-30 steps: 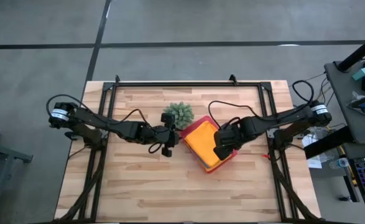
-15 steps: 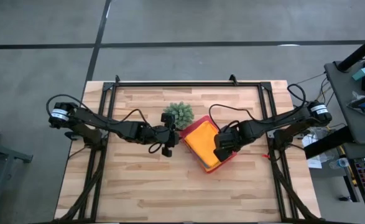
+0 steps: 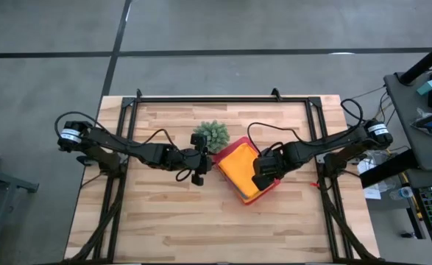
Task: Fold microfiber towels
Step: Put the orange microfiber cloth into the pink bin
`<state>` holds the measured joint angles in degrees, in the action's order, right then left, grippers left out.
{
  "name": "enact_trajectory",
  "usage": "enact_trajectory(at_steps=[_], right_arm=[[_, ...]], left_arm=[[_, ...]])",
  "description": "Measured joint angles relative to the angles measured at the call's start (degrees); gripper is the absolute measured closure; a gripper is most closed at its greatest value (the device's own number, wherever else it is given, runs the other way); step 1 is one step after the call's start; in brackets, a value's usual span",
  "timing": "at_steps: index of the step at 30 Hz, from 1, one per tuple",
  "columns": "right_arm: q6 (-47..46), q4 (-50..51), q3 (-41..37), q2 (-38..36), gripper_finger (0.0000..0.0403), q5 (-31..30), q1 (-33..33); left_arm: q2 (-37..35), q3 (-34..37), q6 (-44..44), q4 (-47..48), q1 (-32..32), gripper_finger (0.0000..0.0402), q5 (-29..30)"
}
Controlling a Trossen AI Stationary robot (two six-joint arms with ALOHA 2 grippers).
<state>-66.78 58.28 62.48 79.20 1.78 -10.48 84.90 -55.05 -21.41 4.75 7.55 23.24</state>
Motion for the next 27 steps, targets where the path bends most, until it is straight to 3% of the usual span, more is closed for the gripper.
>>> enact_trajectory(at_steps=[7, 14, 27], right_arm=[[-0.1, -0.1, 0.0, 0.0, 0.0382, 0.0, 0.0], [-0.3, 0.6, 0.7, 0.0, 0.0393, 0.4, 0.0], [0.7, 12.3, 6.8, -0.1, 0.0394, -0.9, 0.0]], left_arm=[[0.0, 0.0, 0.0, 0.0, 0.0, 0.0267, 0.0], [0.0, 0.0, 0.0, 0.0, 0.0, 0.0267, 0.0], [0.0, 0.0, 0.0, -0.2, 0.0, 0.0267, 0.0]])
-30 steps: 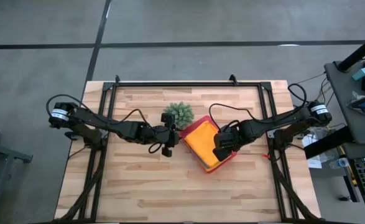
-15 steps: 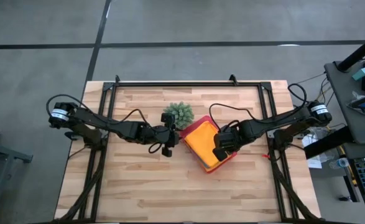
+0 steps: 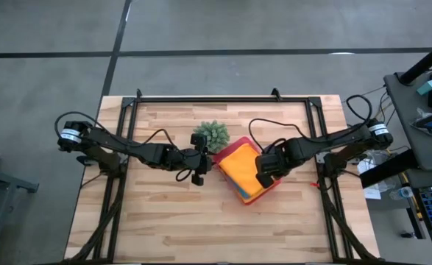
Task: Fold microfiber towels
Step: Put the orange microfiber cloth into the pink bin
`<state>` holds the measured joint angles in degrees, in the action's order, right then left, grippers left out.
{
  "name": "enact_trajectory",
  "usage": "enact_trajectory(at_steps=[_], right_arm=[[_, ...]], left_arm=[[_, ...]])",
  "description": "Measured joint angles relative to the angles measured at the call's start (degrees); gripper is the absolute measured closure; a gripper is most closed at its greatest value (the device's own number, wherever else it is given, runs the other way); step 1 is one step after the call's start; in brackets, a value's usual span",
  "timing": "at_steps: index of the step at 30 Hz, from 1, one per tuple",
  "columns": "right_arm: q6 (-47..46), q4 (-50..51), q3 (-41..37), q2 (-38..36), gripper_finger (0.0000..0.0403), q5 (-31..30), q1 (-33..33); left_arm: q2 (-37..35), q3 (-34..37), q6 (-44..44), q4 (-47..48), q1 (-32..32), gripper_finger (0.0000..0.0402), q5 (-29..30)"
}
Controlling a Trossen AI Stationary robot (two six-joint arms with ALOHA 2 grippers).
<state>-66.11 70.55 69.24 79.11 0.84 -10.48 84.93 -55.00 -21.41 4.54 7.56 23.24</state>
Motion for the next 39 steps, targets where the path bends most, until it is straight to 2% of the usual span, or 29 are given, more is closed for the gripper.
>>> enact_trajectory(at_steps=[5, 13, 23, 34, 39], right_arm=[[0.3, 3.7, -0.2, 0.1, 0.0394, -1.6, 0.0], [1.1, 1.6, -1.5, 1.1, 0.0394, -4.3, 0.0], [2.2, 0.7, -2.9, 3.2, 0.039, -4.6, 0.0], [2.1, 3.3, -2.9, 2.9, 0.0293, -3.6, 0.4], [2.1, 6.3, -1.6, 2.7, 0.0265, -3.4, 0.4]], left_arm=[[0.0, 0.0, 0.0, 0.0, 0.0, 0.0267, 0.0], [0.1, 0.1, 0.0, -0.1, 0.0, 0.0267, 0.0], [0.1, 0.1, 0.0, -0.2, 0.0, 0.0267, -0.4], [0.1, 0.1, 0.0, -0.2, 0.0, 0.0267, -0.5], [0.1, 0.1, 0.0, -0.2, 0.0, 0.0267, -0.7]])
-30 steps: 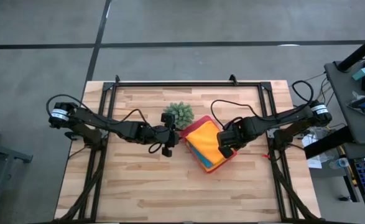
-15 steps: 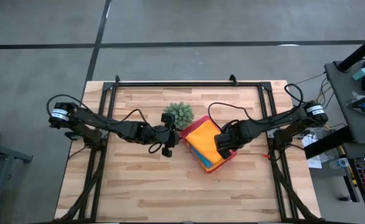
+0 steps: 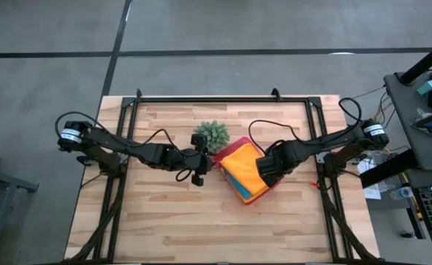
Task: Fold microfiber towels
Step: Put the orange microfiber cloth into the pink bin
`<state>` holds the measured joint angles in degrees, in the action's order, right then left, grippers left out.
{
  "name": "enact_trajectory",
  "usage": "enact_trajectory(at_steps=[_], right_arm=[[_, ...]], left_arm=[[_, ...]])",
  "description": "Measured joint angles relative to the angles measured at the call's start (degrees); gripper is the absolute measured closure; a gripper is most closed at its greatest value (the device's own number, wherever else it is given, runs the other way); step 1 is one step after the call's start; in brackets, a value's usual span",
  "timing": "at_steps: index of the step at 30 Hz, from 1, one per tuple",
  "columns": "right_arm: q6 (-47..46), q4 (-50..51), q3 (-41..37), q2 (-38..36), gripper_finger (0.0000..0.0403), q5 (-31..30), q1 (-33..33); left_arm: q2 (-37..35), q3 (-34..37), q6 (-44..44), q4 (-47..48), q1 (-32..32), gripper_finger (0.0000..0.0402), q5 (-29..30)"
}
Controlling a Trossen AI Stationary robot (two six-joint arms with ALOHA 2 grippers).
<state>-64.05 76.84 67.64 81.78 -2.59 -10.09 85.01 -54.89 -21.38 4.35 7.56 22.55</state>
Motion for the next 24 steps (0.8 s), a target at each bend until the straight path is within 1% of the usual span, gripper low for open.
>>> enact_trajectory(at_steps=[5, 13, 17, 21, 24], right_arm=[[0.6, 0.0, 2.5, -0.1, 0.0257, -0.4, 0.0], [0.6, 1.1, 4.7, -0.1, 0.0255, -0.5, 0.0], [2.2, 0.0, 6.3, -0.1, 0.0257, -2.3, -0.1], [7.3, -8.3, 6.7, -0.1, 0.0271, -3.4, -0.8], [12.7, -17.1, 6.4, -0.1, 0.0289, -3.5, -1.7]], left_arm=[[0.0, 0.0, 0.0, 0.0, 0.0, 0.0267, -1.2], [0.0, 0.0, 0.0, -0.3, 0.0, 0.0267, -1.3], [0.0, 0.0, 0.1, -0.5, 0.0, 0.0267, -2.6], [0.4, 0.0, 0.1, -1.3, 0.0, 0.0267, -8.3], [1.5, 0.0, -0.1, -3.4, 0.0, 0.0267, -9.5]])
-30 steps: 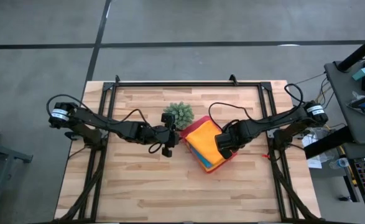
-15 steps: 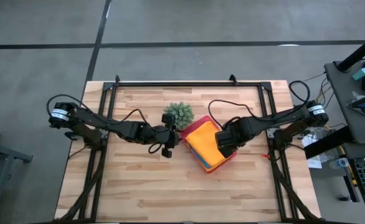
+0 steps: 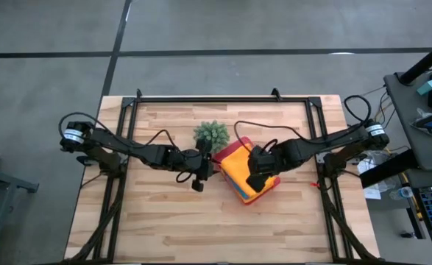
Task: Fold microfiber towels
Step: Put the orange microfiber cloth into the pink bin
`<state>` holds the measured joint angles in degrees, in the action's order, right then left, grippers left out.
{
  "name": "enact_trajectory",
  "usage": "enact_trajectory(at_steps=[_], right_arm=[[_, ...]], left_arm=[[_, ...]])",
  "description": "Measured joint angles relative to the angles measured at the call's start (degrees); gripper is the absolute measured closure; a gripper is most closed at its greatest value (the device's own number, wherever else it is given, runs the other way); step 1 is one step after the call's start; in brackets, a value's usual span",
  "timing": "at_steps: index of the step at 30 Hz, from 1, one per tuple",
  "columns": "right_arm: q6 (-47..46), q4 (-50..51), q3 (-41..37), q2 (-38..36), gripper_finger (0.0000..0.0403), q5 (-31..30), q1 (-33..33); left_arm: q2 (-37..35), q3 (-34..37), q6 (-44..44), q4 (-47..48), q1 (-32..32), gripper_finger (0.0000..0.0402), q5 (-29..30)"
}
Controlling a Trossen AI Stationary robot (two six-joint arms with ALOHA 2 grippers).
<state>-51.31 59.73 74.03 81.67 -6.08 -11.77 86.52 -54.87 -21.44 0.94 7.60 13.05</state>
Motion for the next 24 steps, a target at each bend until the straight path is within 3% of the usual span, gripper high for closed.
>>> enact_trajectory(at_steps=[9, 18, 24], right_arm=[[13.7, -17.5, -3.1, 0.2, 0.035, -6.0, -5.6], [25.3, -29.9, -8.2, 0.2, 0.0364, -21.9, -12.2], [22.0, -34.3, -11.5, 0.2, 0.0355, -19.9, -12.9]], left_arm=[[2.4, -1.1, -0.4, -0.6, -0.2, 0.0267, -2.7], [2.4, -1.1, -0.8, -0.5, -0.1, 0.0279, -3.0], [2.4, -0.8, 0.0, -0.2, -0.1, 0.0287, -2.9]])
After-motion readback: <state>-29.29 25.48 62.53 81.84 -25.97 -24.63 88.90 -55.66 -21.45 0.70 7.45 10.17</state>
